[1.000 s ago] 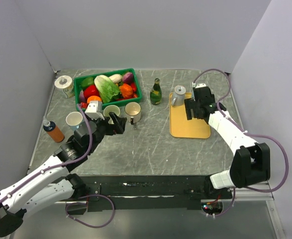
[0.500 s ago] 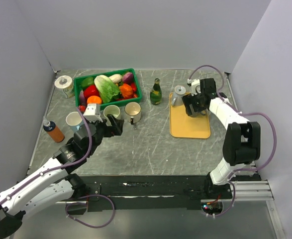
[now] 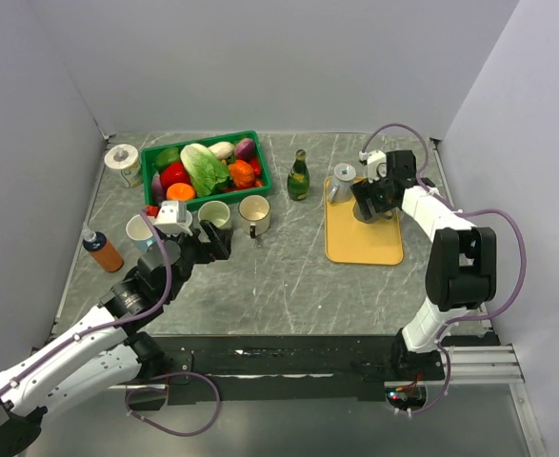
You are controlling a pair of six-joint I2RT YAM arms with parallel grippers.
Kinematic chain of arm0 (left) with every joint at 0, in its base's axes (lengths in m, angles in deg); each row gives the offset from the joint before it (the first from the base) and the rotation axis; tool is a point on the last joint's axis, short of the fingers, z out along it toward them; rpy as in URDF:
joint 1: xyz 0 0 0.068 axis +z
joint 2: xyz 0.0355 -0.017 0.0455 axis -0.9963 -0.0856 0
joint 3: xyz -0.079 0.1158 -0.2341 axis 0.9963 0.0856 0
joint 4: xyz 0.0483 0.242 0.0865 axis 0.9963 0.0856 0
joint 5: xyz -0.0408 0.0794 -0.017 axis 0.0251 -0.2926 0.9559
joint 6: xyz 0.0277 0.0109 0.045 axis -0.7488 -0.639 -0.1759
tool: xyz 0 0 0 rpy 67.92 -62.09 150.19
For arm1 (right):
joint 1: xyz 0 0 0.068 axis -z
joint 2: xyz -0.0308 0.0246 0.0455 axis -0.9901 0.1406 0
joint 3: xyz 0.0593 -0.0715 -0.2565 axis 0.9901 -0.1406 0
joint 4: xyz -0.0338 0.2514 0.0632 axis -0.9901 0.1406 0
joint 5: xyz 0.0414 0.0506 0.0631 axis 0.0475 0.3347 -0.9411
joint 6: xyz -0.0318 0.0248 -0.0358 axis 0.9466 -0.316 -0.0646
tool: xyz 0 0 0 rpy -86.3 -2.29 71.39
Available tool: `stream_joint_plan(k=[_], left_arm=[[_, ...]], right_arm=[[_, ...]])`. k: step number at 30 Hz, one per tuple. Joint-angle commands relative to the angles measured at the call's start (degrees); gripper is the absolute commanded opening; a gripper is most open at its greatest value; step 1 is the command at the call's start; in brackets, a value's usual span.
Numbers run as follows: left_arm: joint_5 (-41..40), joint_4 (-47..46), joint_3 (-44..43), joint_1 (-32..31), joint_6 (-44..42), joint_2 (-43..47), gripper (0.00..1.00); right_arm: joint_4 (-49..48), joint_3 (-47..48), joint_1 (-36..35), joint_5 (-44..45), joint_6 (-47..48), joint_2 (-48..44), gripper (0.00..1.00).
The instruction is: Turn the mug right side up
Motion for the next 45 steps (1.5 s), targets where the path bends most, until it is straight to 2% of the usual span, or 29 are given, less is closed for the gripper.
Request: stream_joint_plan(k=[1, 4, 7, 19, 22, 23, 26, 31, 34, 35, 40, 44, 45], left_arm=[[-0.6, -1.2, -0.3, -0.2, 0.7, -0.7, 0.96], [-0.3, -1.6, 0.1, -0.2, 0.7, -0.7, 0.96], [-0.1, -2.3, 0.3, -0.2, 0.5, -1.3, 0.96], [0.3, -2.5, 0.1, -0.2, 0.5, -2.5, 0.96], [0.3, -2.4, 0.1, -0.2, 0.5, -2.4, 0.96], [0.3, -2.4, 0.1, -0.2, 0.5, -2.5, 0.96], [0.5, -2.9, 0.3, -0.2, 0.4, -2.5, 0.96], [1.2, -3.7, 0.9, -0.2, 0.5, -2.5, 0.96], [1.2, -3.5, 0.7, -0.2, 0.6, -2.4, 0.96], [1.2, -3.5, 0.7, -0.2, 0.6, -2.5, 0.96], [1.2, -4.0, 1.0, -0.2, 0.4, -2.2, 0.96], [1.2, -3.9, 0.9, -0.2, 0.5, -2.5, 0.96], [1.3, -3.9, 0.9, -0.2, 0.5, -2.5, 0.96]], right_arm=[[-6.5, -2.6, 1.3, -0.1, 4.6, -0.8, 0.95], [-9.5, -5.3, 1.7, -4.9, 6.5, -1.7, 0.94], [-16.0, -9.2, 1.8, -5.0, 5.1, -2.8, 0.94], [-14.8, -9.2, 1.9, -7.5, 6.1, -2.3, 0.9], [-14.7, -9.3, 1.8, -6.6, 5.1, -2.5, 0.8], [-14.6, -9.5, 1.8, -6.1, 5.0, -2.5, 0.73], [-16.7, -11.1, 1.8, -3.9, 5.3, -3.3, 0.61], [-17.6, -11.7, 1.8, -2.8, 4.9, -3.7, 0.51], [-17.0, -10.5, 1.8, -1.4, 4.5, -2.6, 0.42], [-16.7, -10.1, 1.8, -1.1, 4.3, -2.4, 0.37], [-15.9, -9.0, 1.5, 0.3, 3.9, -1.5, 0.24], [-14.9, -8.3, 1.4, 0.5, 3.7, -1.0, 0.0], [-14.7, -8.2, 1.3, 0.6, 3.2, -1.1, 0.0]])
